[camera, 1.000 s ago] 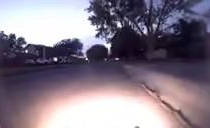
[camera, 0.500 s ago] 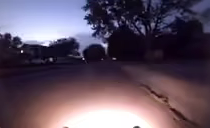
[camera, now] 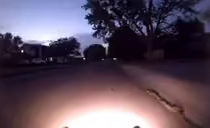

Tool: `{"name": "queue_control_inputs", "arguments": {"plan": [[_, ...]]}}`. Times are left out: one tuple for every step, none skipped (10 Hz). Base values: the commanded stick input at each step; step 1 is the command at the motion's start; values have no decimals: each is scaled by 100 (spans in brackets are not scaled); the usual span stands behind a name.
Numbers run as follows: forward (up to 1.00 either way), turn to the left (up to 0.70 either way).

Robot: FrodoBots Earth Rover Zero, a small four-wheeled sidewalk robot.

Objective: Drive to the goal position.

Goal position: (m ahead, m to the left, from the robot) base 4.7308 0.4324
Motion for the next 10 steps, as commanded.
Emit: {"name": "queue_control_inputs", "arguments": {"plan": [[70, 0], [70, 0], [70, 0], [70, 0], [70, 0], [70, 0], [70, 0], [70, 0], [70, 0], [70, 0]]}}
